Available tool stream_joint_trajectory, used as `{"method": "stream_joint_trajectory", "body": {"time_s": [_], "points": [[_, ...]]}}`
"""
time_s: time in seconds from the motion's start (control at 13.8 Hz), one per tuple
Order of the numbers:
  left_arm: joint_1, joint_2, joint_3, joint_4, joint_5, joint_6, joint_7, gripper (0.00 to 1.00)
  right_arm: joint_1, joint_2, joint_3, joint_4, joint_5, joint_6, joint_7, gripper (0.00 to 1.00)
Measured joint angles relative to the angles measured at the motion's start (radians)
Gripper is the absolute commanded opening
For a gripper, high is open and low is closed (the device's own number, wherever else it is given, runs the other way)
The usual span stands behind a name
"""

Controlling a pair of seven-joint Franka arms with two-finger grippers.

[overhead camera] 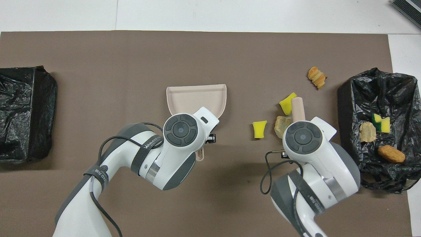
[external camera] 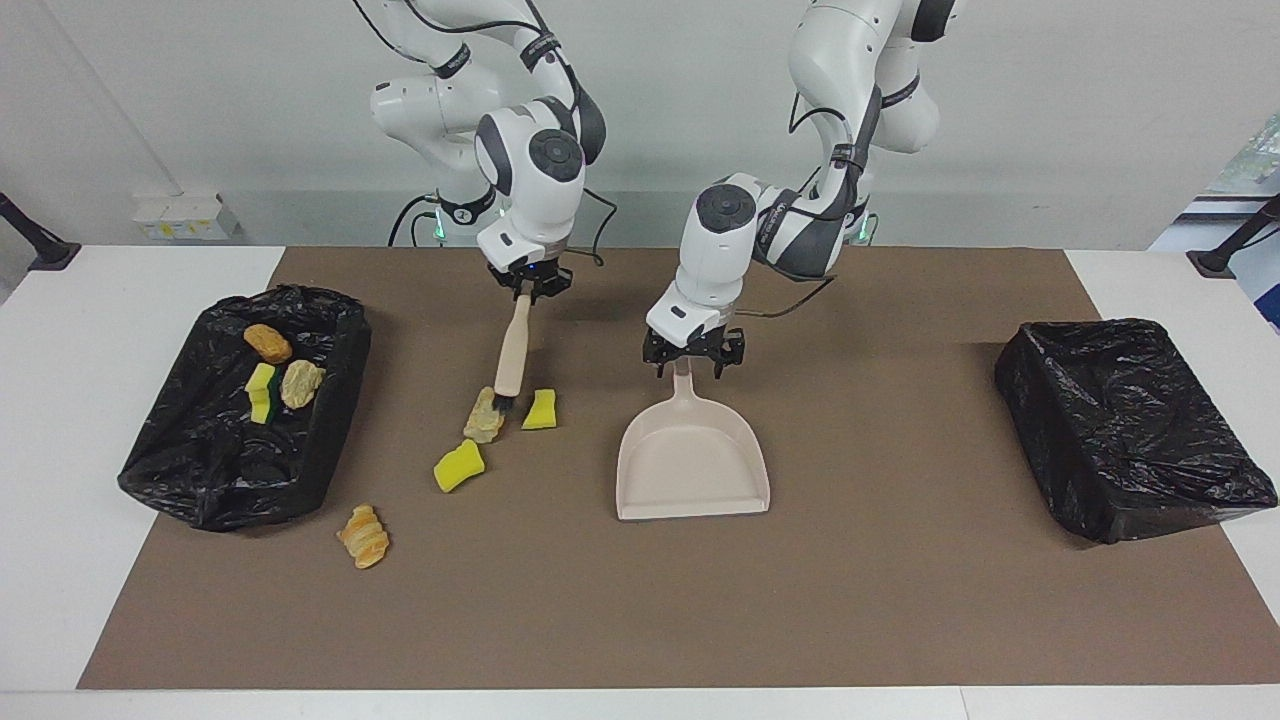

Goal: Sweep and dump trash in bin

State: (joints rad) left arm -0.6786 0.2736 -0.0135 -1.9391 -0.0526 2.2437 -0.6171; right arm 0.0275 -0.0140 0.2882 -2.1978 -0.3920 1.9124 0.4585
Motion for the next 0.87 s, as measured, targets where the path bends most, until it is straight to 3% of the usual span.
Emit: {"method": "stream_joint_trajectory", "body": {"time_s": [0.15,0.44,0.87], "points": [[0.000,-0.001,0.001,-0.001,0.000,-0.001,0.001,0.00,-0.061,0.062,-0.001,0.073,-0.112,0.000,-0.091,0.00],[0.006,-0.013,0.020,0.000,0.001,-0.003,0.053,0.00,-0.118,0.210,-0.001,0.225,-0.349,0.001,-0.128,0.00],[0.043,-0.086,0.033,0.000,0.125,-0.143,0.393,0.00,-0.161,0.339,-0.002,0.300,-0.471,0.001,-0.079,0.00]]}}
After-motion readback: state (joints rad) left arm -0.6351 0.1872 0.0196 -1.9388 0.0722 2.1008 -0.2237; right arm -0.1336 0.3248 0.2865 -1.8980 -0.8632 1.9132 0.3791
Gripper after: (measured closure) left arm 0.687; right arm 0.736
